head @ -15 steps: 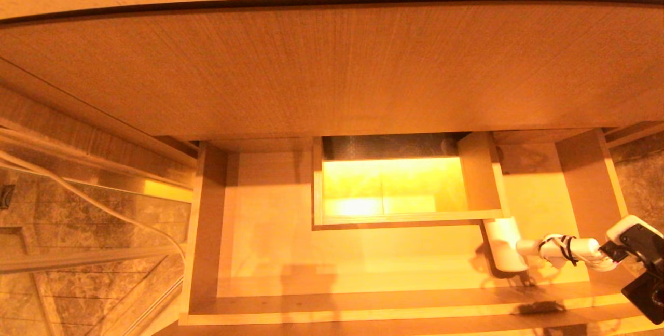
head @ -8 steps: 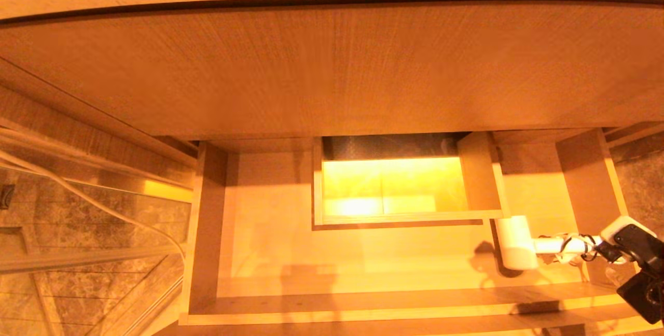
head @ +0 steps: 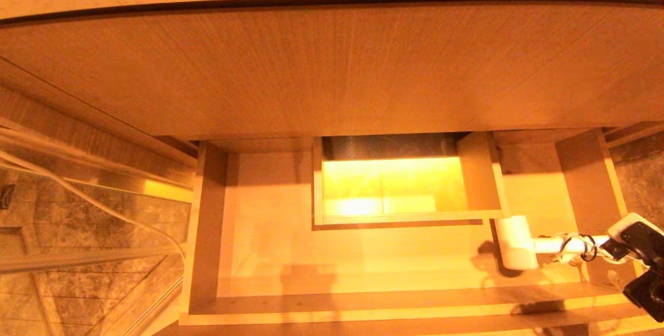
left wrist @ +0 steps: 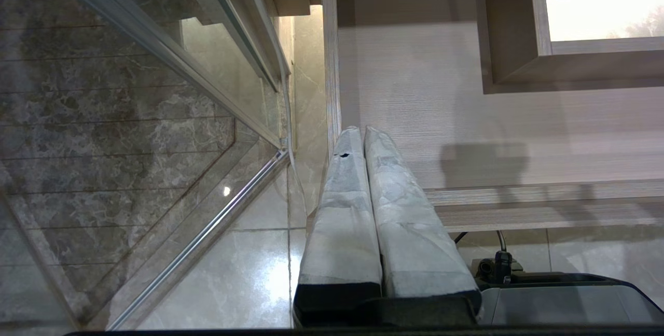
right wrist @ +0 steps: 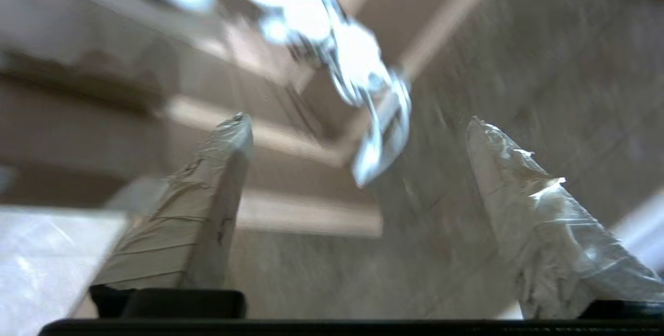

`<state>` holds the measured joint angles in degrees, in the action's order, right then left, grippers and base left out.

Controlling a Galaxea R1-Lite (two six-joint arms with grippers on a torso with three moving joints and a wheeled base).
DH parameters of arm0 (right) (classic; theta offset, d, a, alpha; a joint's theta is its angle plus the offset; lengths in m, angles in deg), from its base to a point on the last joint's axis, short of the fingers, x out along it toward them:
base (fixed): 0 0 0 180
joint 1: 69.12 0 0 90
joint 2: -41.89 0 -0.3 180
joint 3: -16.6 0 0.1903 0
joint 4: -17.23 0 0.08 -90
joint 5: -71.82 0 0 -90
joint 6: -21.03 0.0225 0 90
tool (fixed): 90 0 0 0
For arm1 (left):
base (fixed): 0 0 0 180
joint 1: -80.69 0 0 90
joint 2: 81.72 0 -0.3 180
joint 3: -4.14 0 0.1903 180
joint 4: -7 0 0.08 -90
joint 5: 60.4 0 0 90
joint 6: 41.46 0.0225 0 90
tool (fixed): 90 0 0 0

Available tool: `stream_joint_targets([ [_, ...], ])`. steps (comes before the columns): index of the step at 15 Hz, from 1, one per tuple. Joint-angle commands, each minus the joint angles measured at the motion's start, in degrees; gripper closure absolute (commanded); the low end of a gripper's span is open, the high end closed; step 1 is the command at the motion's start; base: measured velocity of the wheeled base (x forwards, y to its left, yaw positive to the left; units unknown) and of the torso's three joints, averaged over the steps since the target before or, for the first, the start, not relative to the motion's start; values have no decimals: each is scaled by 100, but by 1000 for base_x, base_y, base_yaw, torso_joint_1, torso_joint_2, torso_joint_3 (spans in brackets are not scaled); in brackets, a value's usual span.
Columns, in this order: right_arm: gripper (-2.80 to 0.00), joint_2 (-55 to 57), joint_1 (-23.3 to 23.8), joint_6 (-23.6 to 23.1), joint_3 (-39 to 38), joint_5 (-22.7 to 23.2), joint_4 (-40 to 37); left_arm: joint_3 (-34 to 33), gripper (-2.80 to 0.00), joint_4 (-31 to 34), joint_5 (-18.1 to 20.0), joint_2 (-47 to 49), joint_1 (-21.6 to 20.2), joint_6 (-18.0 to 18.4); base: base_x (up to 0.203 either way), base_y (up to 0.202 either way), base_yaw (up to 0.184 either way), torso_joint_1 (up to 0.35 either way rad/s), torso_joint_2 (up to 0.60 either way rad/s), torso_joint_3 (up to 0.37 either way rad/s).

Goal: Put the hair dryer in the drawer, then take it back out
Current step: Put it into the drawer

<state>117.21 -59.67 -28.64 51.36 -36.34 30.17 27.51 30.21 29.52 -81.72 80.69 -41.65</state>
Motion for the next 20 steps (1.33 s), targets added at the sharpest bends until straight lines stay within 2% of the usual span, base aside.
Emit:
stream_joint_targets([
  [1, -280, 76, 99, -16, -36, -625, 28, 0, 0, -2, -1, 0, 0, 1, 0, 0, 0, 0, 0, 0],
  [3, -280, 456, 225, -1, 45, -1157, 168, 0, 0, -2, -1, 0, 0, 1, 0, 0, 0, 0, 0, 0],
  [6, -280, 1212, 602, 6, 102, -1304, 850, 0, 0, -2, -1, 0, 0, 1, 0, 0, 0, 0, 0, 0],
  [7, 0, 1438, 761, 5, 102, -1309, 1079, 0, 0, -2, -1, 0, 0, 1, 0, 0, 0, 0, 0, 0],
  [10, 0, 1810, 992, 46, 178, -1330, 1367, 0, 0, -2, -1, 0, 0, 1, 0, 0, 0, 0, 0, 0],
  [15, 0, 1998, 1383, 37, 302, -1373, 1316, 0, 0, -2, -1, 0, 0, 1, 0, 0, 0, 0, 0, 0],
  [17, 0, 2149, 1402, 59, 294, -1433, 1328, 0, 0, -2, -1, 0, 0, 1, 0, 0, 0, 0, 0, 0],
  [20, 0, 2448, 1427, 409, 366, -1445, 1343, 0, 0, -2, -1, 0, 0, 1, 0, 0, 0, 0, 0, 0],
])
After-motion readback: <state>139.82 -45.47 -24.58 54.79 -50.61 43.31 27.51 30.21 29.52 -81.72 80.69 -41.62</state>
